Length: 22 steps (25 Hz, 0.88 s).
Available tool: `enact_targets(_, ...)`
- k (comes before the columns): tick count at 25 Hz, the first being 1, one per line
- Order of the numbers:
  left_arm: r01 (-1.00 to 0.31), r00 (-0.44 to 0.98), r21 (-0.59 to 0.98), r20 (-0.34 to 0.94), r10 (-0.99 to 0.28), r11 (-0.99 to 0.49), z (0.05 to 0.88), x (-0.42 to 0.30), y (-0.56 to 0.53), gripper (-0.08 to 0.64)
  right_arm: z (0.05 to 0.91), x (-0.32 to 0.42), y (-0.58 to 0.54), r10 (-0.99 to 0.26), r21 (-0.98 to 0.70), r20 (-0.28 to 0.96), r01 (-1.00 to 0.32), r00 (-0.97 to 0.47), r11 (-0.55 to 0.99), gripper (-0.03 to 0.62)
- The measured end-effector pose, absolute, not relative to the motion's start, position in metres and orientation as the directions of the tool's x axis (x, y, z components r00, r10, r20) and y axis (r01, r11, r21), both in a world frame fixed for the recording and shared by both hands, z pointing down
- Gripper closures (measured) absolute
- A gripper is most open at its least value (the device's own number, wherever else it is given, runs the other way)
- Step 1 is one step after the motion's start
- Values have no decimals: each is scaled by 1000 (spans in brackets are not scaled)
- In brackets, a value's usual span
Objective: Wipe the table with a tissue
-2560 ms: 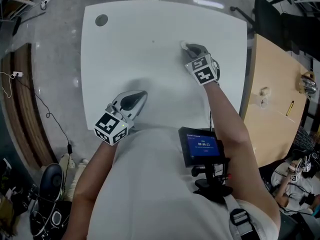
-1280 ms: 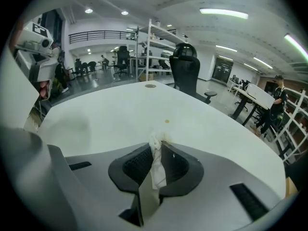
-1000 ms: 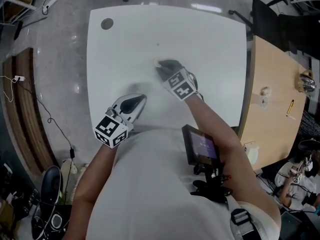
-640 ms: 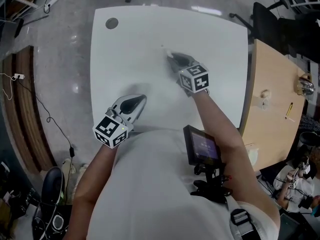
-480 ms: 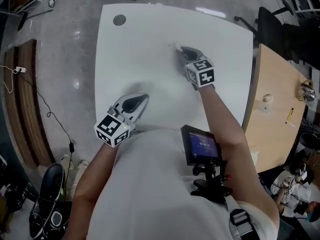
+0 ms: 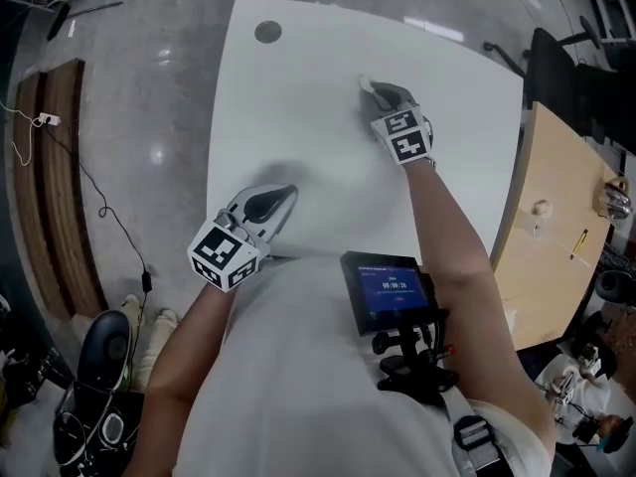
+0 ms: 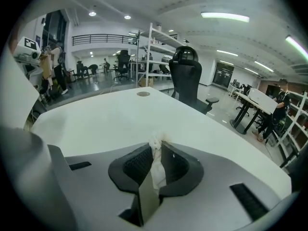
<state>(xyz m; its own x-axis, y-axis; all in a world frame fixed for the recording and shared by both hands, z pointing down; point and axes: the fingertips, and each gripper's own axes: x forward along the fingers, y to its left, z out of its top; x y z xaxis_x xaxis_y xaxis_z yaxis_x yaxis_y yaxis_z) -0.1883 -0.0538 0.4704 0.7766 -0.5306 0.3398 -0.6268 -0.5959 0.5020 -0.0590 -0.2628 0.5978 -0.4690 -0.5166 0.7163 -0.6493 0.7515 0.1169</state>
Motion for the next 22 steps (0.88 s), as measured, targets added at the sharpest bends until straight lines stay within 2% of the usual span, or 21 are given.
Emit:
enact_targets(8, -616, 785, 500, 337, -519, -608, 478, -182, -50, 554, 604, -56, -247, -475, 84, 726, -622, -497, 778, 537)
enact_targets(22, -591, 807, 472, 326, -492, -654, 475, -178, -34, 554, 609, -103, -166, -380, 18, 708, -522, -595, 853, 537)
